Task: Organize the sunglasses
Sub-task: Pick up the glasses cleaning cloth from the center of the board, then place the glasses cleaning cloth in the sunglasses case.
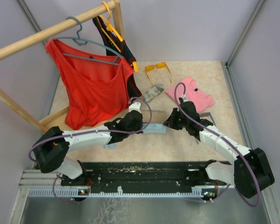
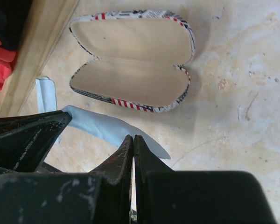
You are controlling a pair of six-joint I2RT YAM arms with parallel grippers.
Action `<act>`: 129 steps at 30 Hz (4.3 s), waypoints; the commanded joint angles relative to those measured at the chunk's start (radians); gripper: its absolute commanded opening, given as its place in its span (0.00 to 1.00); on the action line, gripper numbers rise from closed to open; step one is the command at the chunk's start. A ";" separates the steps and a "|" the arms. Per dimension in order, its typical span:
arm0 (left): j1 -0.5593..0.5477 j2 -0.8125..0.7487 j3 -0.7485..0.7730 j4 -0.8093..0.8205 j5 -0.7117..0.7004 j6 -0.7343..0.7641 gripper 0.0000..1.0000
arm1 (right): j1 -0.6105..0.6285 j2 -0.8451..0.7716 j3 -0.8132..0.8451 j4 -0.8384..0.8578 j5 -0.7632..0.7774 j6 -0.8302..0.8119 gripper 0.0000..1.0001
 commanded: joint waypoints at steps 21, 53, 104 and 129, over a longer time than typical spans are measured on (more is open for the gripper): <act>0.148 0.110 0.148 0.084 0.062 0.148 0.00 | -0.010 0.274 0.283 0.003 0.075 -0.103 0.00; 0.182 0.217 0.161 0.142 0.098 0.150 0.00 | -0.051 0.396 0.329 0.046 0.071 -0.144 0.00; 0.215 0.247 0.170 0.202 0.105 0.164 0.00 | -0.068 0.432 0.353 0.079 0.076 -0.153 0.00; 0.218 0.262 0.177 0.215 0.113 0.168 0.00 | -0.069 0.444 0.353 0.077 0.083 -0.159 0.00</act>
